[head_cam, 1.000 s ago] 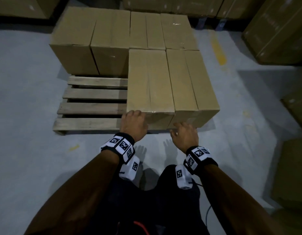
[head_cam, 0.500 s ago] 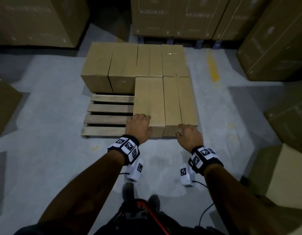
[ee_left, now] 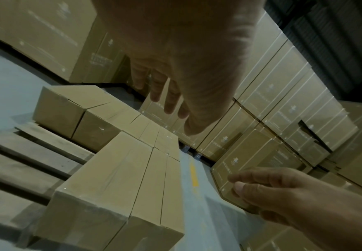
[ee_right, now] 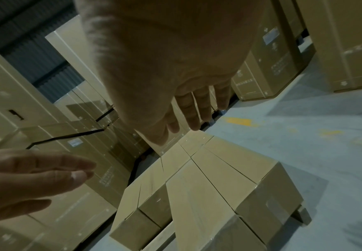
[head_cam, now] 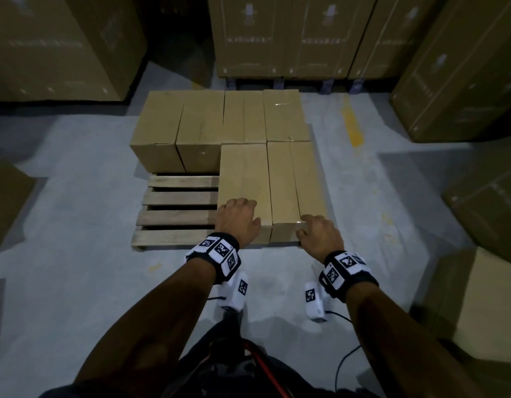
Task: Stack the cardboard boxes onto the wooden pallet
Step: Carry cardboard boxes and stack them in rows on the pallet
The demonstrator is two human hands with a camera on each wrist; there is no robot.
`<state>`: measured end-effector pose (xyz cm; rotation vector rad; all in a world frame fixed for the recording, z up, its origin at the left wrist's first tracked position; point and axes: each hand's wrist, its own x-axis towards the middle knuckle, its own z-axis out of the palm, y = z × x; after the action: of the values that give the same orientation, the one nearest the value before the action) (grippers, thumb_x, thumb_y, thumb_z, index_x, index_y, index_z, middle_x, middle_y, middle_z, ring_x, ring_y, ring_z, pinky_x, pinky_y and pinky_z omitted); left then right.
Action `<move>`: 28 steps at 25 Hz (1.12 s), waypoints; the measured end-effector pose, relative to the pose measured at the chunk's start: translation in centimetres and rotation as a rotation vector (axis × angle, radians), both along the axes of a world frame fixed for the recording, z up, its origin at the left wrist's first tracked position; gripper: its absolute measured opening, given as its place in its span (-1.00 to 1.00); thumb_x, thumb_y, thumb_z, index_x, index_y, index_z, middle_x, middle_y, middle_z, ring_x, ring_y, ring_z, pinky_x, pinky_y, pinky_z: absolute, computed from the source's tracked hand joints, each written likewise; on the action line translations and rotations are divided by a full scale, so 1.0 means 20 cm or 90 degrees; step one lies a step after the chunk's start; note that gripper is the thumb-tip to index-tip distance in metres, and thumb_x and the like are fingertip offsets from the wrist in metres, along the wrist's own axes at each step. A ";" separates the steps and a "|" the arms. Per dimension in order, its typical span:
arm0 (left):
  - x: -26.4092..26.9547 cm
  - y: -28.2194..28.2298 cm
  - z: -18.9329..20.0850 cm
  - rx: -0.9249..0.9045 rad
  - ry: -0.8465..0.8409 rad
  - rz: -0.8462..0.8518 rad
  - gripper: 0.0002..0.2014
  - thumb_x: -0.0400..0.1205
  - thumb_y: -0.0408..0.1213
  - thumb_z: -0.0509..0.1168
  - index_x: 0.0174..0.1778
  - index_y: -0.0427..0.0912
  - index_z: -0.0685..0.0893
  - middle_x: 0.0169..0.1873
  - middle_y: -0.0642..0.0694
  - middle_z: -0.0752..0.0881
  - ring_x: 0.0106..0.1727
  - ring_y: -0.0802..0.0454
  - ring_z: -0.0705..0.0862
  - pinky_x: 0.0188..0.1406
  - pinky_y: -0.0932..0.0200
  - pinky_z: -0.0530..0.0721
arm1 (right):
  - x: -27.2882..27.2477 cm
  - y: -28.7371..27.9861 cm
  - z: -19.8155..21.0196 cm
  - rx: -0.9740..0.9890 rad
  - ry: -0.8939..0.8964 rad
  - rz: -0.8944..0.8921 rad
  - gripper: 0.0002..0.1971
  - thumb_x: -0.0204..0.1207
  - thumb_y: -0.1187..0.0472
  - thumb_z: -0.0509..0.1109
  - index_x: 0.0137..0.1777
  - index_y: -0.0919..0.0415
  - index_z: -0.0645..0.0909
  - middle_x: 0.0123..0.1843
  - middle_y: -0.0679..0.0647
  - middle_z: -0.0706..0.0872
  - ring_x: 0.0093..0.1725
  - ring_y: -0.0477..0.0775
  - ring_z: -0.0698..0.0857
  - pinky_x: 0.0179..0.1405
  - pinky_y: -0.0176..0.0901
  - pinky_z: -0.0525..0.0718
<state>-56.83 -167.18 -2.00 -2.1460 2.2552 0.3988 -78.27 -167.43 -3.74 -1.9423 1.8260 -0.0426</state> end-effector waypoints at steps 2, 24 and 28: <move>-0.02 -0.10 -0.03 0.006 0.017 0.002 -0.52 0.70 -0.02 0.19 0.52 -0.12 0.49 0.43 -0.16 0.59 0.41 -0.20 0.51 0.35 -0.07 0.49 | -0.02 -0.10 -0.01 0.002 0.002 -0.010 -0.52 0.68 0.04 0.28 0.57 0.13 0.48 0.45 0.27 0.59 0.42 0.34 0.54 0.34 0.13 0.56; -0.94 -1.96 -0.35 0.056 -0.016 -0.095 -0.50 0.74 0.01 0.10 0.57 -0.11 0.41 0.55 -0.13 0.45 0.55 -0.17 0.37 0.44 -0.08 0.36 | -0.96 -1.88 -0.27 0.072 0.056 -0.058 -0.46 0.74 -0.06 0.22 0.66 0.11 0.34 0.60 0.24 0.43 0.53 0.35 0.42 0.47 0.18 0.46; -1.29 -2.17 -0.43 0.090 -0.037 -0.014 -0.49 0.75 0.04 0.07 0.57 -0.13 0.41 0.58 -0.16 0.41 0.57 -0.20 0.34 0.45 -0.12 0.37 | -1.35 -2.29 -0.36 0.098 0.060 0.039 -0.40 0.72 -0.06 0.22 0.71 0.07 0.23 0.66 0.23 0.31 0.57 0.34 0.37 0.49 0.17 0.42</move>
<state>-82.71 -210.62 -10.53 -2.0366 2.1480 0.4730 -105.33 -213.14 -10.96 -1.9195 1.7715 0.2071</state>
